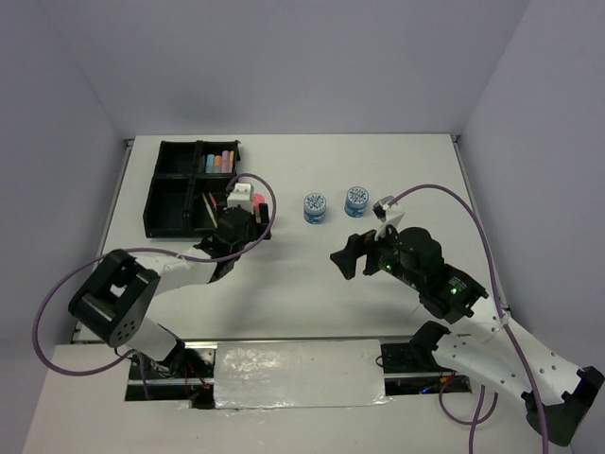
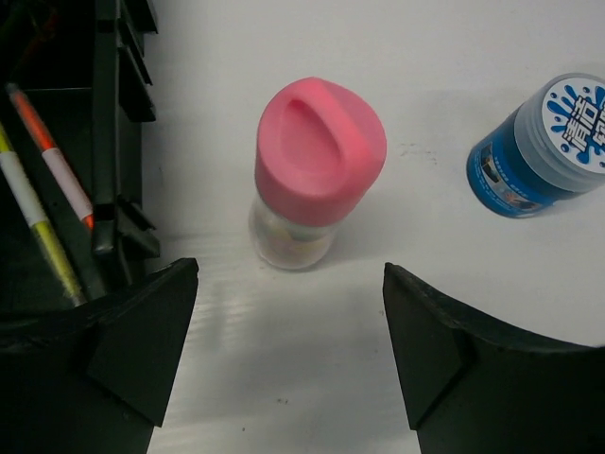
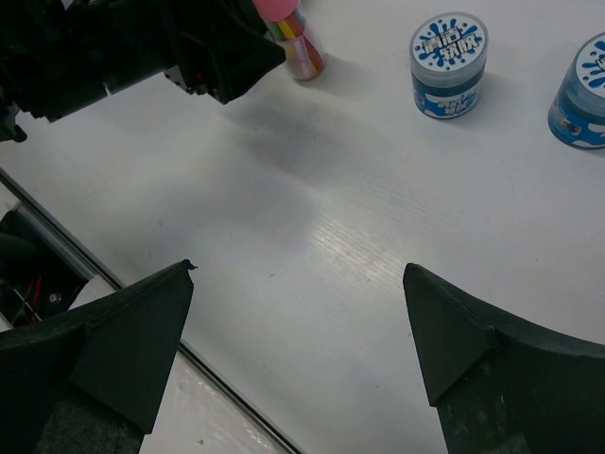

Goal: Sort the stationery into containers
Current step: Pick up the stationery from the center of the board.

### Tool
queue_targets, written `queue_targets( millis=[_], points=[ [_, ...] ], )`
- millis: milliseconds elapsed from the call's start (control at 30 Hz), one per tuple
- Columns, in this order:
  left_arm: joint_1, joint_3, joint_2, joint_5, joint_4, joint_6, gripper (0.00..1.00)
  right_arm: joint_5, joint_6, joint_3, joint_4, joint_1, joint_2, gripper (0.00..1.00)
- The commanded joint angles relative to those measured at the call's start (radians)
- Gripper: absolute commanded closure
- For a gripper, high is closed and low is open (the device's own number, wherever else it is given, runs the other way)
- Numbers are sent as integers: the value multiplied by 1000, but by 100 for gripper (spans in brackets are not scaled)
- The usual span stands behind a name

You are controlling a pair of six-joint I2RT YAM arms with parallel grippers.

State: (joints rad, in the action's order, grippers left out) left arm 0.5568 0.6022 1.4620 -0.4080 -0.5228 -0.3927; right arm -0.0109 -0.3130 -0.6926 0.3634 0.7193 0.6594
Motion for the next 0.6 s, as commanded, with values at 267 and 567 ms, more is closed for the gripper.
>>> queue_targets(
  millis=[267,567],
  points=[
    [5,178,236,-69,-112,14,17,78,34,-1,-44,0,39,0],
    [0,223,270,-114,-95,-15,68,63,45,8,-35,3,23,0]
  ],
)
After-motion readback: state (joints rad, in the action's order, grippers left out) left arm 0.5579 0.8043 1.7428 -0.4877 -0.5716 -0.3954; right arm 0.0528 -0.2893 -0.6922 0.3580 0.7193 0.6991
